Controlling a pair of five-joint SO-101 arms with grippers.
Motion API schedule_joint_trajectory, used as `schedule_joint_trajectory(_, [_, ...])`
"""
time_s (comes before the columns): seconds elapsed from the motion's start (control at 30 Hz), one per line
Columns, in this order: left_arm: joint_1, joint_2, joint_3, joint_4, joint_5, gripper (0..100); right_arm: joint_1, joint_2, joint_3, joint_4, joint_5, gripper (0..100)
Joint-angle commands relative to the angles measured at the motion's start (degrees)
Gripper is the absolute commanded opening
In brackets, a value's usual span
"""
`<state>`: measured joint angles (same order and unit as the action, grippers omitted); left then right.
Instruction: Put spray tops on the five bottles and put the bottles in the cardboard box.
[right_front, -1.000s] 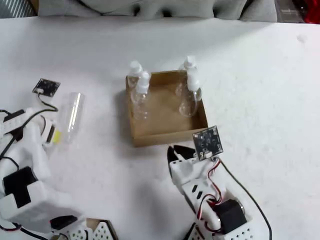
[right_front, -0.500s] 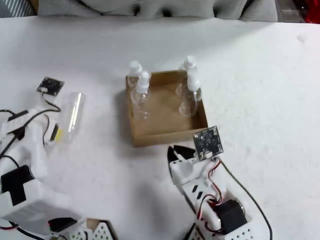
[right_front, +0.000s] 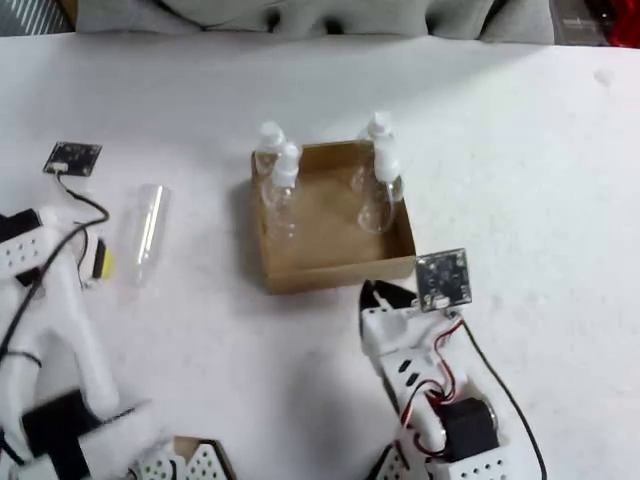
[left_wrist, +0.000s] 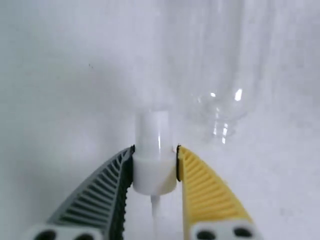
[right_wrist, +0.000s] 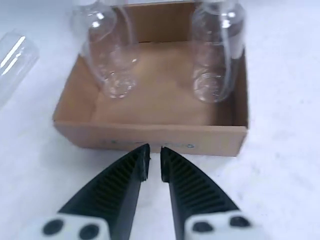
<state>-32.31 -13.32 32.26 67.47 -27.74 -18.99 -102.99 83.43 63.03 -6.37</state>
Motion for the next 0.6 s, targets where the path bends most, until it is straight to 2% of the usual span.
schedule_joint_trajectory(0.0, [5.05, -14.29, -1.14, 11.78, 4.40, 2, 6.02, -0.22, -2.02, -1.54, 0.70, 1.7])
schedule_joint_trajectory(0.1, [10.86, -21.41, -1.05, 18.11, 8.44, 2, 12.62, -0.22, -2.02, -1.63, 0.70, 1.7])
schedule_joint_trajectory(0.23, [24.04, -29.67, -1.05, 24.62, 14.51, 2, 22.20, -0.13, -1.93, -1.63, 0.70, 1.7])
schedule_joint_trajectory(0.4, [42.86, -35.03, -1.05, 25.05, 22.95, 2, 33.36, -0.04, -1.93, -1.63, 5.80, 1.7])
schedule_joint_trajectory(0.57, [61.23, -35.21, -0.97, 23.56, 23.56, 2, 41.45, -0.04, -1.93, -1.63, 6.77, 1.7])
